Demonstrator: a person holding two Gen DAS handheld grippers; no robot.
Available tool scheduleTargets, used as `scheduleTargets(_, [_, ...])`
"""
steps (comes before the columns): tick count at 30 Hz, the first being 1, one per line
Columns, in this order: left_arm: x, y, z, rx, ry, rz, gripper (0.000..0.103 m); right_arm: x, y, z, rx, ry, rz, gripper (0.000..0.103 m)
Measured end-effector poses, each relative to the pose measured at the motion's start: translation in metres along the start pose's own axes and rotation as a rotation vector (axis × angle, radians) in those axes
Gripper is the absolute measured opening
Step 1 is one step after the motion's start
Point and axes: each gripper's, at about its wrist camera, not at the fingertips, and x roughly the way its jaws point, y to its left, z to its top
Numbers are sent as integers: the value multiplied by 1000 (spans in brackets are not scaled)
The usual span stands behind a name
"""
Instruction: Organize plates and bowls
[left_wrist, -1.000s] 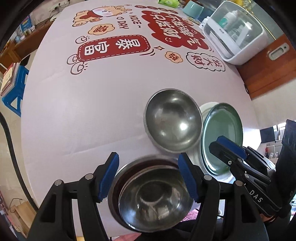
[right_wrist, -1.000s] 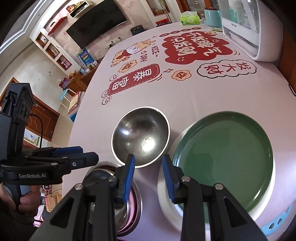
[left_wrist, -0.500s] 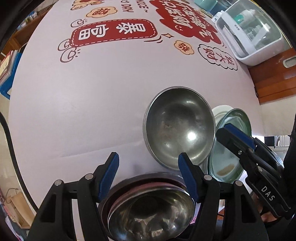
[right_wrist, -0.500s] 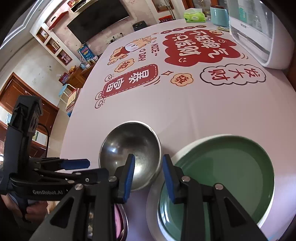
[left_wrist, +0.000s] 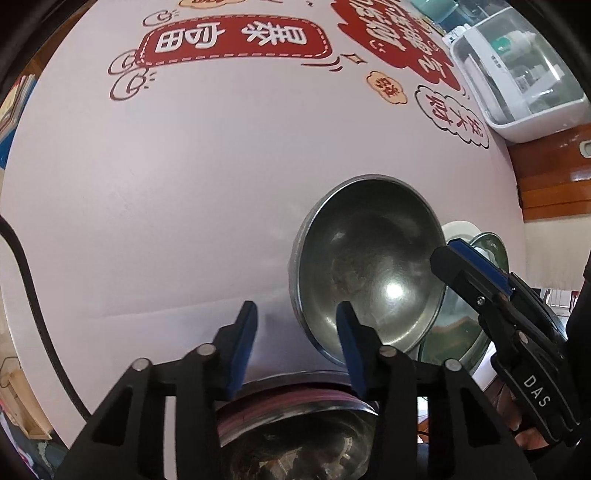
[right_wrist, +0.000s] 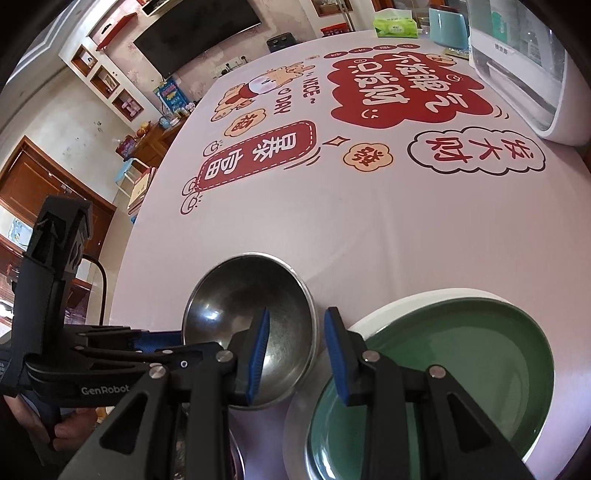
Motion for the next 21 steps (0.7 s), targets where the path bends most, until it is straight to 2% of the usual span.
scheduleTargets(6, [9, 6, 2, -45, 29, -41, 24, 5, -1, 2, -5, 14, 1, 31])
scheduleTargets(21, [16, 6, 4, -62, 42, -45, 13, 9, -1, 1, -21, 35, 3, 16])
